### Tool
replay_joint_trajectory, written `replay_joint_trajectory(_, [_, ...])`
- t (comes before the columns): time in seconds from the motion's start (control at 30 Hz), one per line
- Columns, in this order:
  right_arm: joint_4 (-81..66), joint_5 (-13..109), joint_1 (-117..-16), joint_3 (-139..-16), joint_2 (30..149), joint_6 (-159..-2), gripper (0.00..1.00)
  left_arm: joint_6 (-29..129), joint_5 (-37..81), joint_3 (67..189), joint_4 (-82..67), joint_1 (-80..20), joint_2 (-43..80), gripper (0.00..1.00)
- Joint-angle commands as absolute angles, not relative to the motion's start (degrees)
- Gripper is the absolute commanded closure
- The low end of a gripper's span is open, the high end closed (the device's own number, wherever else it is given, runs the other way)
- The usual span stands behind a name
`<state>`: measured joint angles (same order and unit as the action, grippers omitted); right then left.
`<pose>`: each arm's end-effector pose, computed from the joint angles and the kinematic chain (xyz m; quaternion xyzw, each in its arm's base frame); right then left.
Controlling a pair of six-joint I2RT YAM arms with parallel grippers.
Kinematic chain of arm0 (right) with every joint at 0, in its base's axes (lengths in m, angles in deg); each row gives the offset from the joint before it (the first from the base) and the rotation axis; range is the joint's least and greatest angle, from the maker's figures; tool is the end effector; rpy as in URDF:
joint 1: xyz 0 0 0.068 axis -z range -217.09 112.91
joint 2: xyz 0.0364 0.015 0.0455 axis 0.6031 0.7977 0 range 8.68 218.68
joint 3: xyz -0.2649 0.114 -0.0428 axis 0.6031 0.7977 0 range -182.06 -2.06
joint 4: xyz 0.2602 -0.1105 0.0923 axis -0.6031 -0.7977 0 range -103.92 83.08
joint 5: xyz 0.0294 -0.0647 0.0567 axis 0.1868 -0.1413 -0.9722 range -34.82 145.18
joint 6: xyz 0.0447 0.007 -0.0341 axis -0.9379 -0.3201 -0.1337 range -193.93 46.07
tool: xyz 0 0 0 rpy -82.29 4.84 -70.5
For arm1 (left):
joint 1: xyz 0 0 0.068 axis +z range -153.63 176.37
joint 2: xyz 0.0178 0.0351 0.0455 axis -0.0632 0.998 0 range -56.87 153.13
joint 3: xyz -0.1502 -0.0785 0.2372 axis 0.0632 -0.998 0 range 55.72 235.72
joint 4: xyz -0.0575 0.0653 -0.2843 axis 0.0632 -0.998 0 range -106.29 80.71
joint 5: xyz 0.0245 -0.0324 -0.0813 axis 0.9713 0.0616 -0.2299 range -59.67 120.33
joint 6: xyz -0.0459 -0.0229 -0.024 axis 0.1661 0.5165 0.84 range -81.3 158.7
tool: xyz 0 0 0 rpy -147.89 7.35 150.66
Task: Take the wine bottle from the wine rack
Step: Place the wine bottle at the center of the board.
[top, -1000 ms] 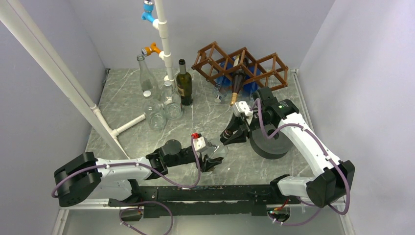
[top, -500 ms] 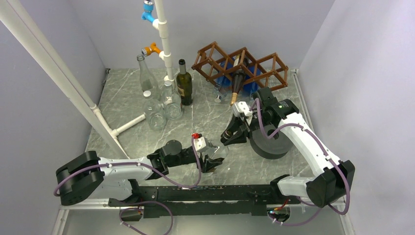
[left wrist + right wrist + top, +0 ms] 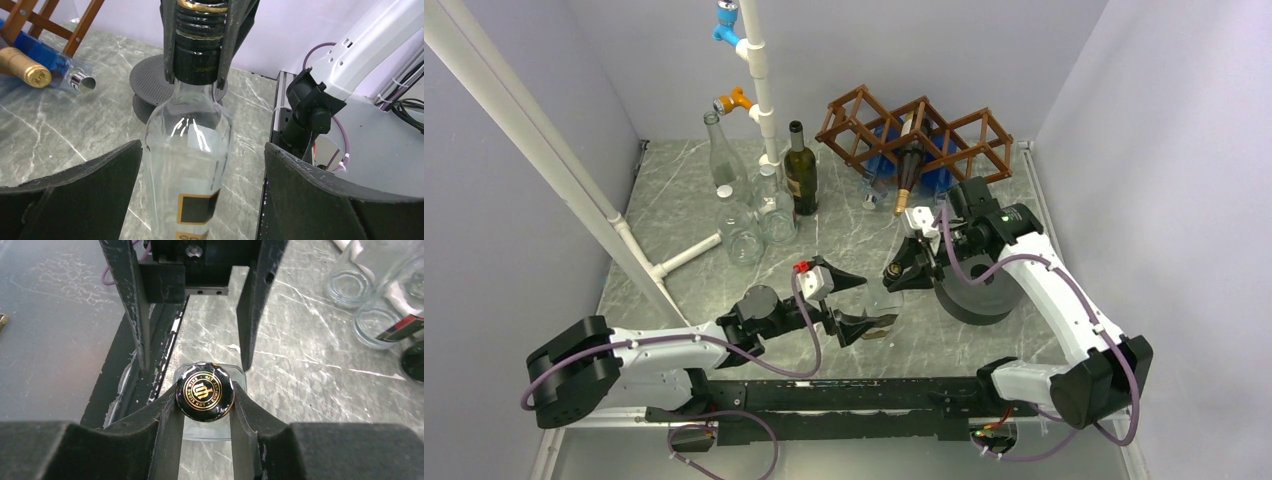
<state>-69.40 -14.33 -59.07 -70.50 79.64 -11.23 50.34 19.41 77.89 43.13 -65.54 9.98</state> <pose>0.2179 0.1280 0.3493 -0.6315 0.5098 0.4599 0.3604 0.1176 -0.2363 0.2329 0.3430 0.5623 -0.4991 0.5632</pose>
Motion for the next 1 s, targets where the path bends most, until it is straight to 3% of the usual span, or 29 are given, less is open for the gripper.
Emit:
replay_joint_trajectory(0.0, [-67.12, -19.85, -56.15, -73.48, 75.84, -11.7, 1.0, 49.02, 20.81, 77.28, 43.08, -65.59, 5.9, 0.02])
replay_joint_trajectory(0.6, [-65.96, -16.23, -40.39, -79.96, 73.5, -19.74, 1.0, 45.89, 31.47, 76.02, 25.06, -64.97, -5.74, 0.0])
replay_joint_trajectory(0.97, [-63.98, -11.5, -29.05, -91.95, 77.38, -28.11, 1.0, 46.09, 33.71, 75.32, 20.95, -64.89, -8.7, 0.0])
